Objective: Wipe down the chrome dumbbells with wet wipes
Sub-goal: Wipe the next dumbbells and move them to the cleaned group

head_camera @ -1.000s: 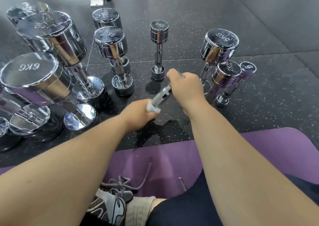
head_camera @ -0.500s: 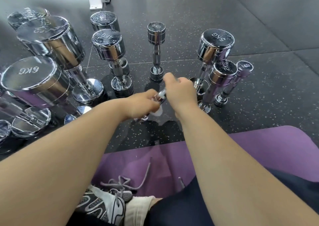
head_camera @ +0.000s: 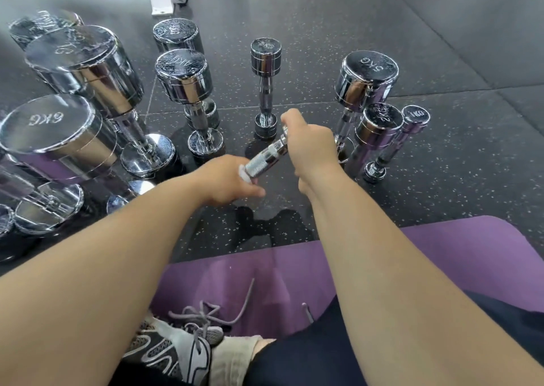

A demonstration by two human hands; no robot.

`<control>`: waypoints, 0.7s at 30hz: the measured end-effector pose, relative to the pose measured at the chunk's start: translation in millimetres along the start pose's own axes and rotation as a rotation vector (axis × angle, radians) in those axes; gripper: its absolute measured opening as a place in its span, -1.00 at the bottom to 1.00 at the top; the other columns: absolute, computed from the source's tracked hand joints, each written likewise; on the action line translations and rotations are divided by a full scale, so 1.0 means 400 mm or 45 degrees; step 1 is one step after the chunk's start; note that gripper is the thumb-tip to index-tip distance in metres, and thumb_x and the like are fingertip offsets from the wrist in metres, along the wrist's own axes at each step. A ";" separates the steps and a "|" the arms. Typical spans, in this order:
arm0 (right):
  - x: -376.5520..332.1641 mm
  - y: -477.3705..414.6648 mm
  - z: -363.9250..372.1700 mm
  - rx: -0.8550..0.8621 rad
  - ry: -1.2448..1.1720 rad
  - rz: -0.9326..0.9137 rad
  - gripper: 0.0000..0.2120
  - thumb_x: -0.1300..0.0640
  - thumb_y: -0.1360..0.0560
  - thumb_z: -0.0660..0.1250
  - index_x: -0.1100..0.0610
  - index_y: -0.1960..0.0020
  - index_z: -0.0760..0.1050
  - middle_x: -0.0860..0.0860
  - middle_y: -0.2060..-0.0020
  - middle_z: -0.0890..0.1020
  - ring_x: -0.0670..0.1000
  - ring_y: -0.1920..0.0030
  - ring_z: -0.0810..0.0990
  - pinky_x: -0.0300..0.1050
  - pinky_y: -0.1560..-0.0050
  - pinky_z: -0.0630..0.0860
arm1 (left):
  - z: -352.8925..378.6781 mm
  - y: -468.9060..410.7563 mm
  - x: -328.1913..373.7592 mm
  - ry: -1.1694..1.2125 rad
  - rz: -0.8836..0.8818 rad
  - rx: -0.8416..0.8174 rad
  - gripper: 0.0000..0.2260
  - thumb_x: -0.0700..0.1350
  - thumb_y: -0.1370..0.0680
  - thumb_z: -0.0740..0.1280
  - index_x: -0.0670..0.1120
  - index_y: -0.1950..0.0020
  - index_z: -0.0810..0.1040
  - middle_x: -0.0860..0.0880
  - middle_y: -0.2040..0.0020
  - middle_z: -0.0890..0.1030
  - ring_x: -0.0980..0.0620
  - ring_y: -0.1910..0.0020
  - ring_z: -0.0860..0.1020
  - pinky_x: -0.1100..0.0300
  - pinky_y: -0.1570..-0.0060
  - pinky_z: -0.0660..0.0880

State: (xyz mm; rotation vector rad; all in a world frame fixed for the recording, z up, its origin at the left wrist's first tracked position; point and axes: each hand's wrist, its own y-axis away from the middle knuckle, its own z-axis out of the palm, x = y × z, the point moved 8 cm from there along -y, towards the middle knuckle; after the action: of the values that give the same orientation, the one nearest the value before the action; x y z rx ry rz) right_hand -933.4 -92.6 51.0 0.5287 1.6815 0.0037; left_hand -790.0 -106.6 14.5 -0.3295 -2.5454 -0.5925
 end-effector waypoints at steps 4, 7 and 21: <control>0.003 -0.003 -0.008 -0.016 -0.167 0.102 -0.65 -0.09 -0.48 0.24 0.06 0.32 0.18 -0.04 0.43 0.20 0.01 0.42 0.14 -0.10 0.41 0.11 | -0.051 0.002 0.031 -0.111 0.045 0.096 -0.73 0.08 -0.45 0.49 -0.01 0.15 0.45 0.03 0.29 0.55 0.01 0.30 0.50 0.17 0.31 0.35; 0.003 -0.004 -0.013 -0.048 -0.175 0.078 -0.65 -0.07 -0.49 0.24 0.05 0.35 0.20 -0.05 0.46 0.19 0.01 0.43 0.13 -0.09 0.41 0.09 | -0.061 -0.001 0.099 -0.164 0.118 0.209 -0.74 -0.02 -0.46 0.47 -0.01 0.06 0.39 0.04 0.26 0.52 -0.02 0.26 0.51 0.13 0.31 0.36; -0.001 -0.010 -0.024 0.028 -0.180 0.041 -0.65 -0.06 -0.49 0.24 0.06 0.33 0.18 -0.04 0.46 0.20 0.01 0.41 0.15 -0.09 0.38 0.12 | -0.045 0.005 0.011 -0.058 0.069 0.170 -0.72 0.08 -0.43 0.50 -0.03 0.12 0.45 0.07 0.30 0.53 0.10 0.33 0.49 0.21 0.31 0.35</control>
State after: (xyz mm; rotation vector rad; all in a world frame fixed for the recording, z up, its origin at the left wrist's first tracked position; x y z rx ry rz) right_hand -943.6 -93.4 52.0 0.5596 1.5363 -0.0284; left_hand -785.4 -112.8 31.4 -0.3669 -2.5953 -0.3970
